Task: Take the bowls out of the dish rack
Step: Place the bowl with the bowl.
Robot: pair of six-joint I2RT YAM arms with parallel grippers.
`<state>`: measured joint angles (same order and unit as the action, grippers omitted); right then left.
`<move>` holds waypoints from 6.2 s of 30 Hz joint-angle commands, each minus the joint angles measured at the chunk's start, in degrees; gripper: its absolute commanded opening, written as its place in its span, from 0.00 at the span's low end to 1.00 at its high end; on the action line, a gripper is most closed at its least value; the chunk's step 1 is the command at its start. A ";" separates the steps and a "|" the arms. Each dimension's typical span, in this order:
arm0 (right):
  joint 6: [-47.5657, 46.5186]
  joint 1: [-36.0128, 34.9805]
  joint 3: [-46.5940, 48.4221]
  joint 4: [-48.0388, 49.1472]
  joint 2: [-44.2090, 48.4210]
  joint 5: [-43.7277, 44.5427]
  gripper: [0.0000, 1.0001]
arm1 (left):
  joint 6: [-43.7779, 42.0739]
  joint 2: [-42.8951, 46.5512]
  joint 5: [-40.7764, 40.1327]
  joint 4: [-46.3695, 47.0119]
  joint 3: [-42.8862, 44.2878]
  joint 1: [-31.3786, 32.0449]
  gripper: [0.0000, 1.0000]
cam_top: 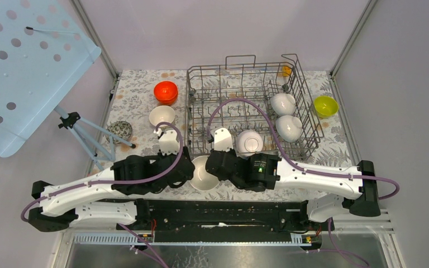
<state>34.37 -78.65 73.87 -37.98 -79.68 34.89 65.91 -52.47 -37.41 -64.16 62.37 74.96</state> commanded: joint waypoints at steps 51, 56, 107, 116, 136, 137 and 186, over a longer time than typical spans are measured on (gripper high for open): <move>-6.97 0.08 -8.93 15.10 20.40 -6.76 1.00 | -33.63 -9.30 7.47 21.72 18.35 -41.68 0.00; -7.92 0.08 -15.10 18.80 24.01 -8.12 1.00 | -28.99 -14.30 17.57 27.52 17.35 -55.84 0.00; 0.85 0.10 -28.46 24.18 25.99 -4.95 1.00 | -11.00 -46.31 29.86 27.87 15.37 -76.94 0.00; 0.96 0.12 -28.54 24.13 25.64 -4.88 1.00 | -11.96 -46.88 32.55 29.90 13.55 -76.98 0.00; 0.95 0.08 -28.81 23.04 26.94 -4.13 1.00 | -14.01 -43.18 33.45 30.19 12.77 -76.98 0.38; 0.94 0.08 -28.81 22.91 26.94 -4.12 1.00 | -14.05 -42.94 33.44 30.14 12.71 -76.98 0.38; 1.01 0.08 -29.47 22.60 28.00 -4.24 1.00 | -15.26 -44.03 30.62 30.93 9.57 -77.16 0.06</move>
<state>34.65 -78.63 44.71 -16.01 -52.75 29.02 50.68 -95.77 -7.22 -35.73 72.60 -1.96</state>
